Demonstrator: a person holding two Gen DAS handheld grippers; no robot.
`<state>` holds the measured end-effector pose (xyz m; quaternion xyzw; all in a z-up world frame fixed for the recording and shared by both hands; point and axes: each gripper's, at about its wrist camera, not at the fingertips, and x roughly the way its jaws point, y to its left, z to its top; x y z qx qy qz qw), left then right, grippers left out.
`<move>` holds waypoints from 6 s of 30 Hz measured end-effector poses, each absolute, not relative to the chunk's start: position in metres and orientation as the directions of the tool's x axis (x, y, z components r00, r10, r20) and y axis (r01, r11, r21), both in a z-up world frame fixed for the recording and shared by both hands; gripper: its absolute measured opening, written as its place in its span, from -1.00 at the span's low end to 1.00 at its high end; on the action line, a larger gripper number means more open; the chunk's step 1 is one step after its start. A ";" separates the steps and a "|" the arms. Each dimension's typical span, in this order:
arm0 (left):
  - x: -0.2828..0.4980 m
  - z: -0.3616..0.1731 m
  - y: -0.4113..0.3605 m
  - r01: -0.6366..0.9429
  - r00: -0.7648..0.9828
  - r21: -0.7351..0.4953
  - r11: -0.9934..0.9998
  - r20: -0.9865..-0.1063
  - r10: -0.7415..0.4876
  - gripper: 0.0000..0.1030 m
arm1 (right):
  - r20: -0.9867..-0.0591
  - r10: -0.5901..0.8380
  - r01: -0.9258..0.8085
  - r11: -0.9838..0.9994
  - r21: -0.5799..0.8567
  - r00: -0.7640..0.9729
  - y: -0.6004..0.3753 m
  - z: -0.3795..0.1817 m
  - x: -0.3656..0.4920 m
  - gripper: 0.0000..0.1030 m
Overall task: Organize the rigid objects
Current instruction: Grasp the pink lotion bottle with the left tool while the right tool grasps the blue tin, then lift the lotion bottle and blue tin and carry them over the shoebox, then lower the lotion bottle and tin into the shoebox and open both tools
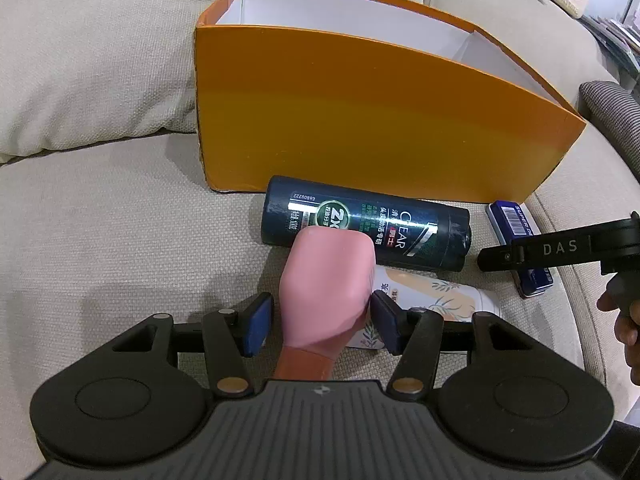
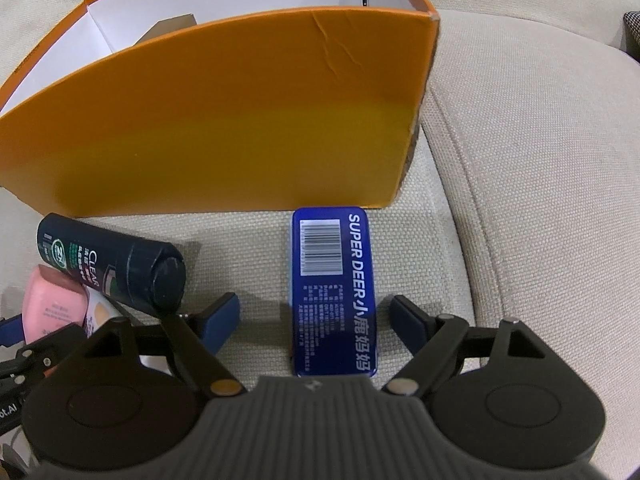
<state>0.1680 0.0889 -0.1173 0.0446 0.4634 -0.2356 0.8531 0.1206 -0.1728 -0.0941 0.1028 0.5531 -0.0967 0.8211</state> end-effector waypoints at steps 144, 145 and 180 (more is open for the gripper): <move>0.313 -0.065 -0.016 0.422 0.514 -0.039 0.906 -0.812 -0.275 -0.03 | -0.907 -0.077 0.130 0.991 -0.025 0.414 -0.176 -0.047 0.268 -0.10; 0.313 -0.066 -0.016 0.423 0.516 -0.036 0.905 -0.812 -0.273 -0.03 | -0.906 -0.080 0.131 0.991 -0.027 0.416 -0.176 -0.047 0.268 -0.10; 0.312 -0.068 -0.017 0.442 0.532 -0.006 0.897 -0.803 -0.268 -0.03 | -0.925 -0.077 0.114 0.993 -0.037 0.371 -0.178 -0.059 0.275 -0.09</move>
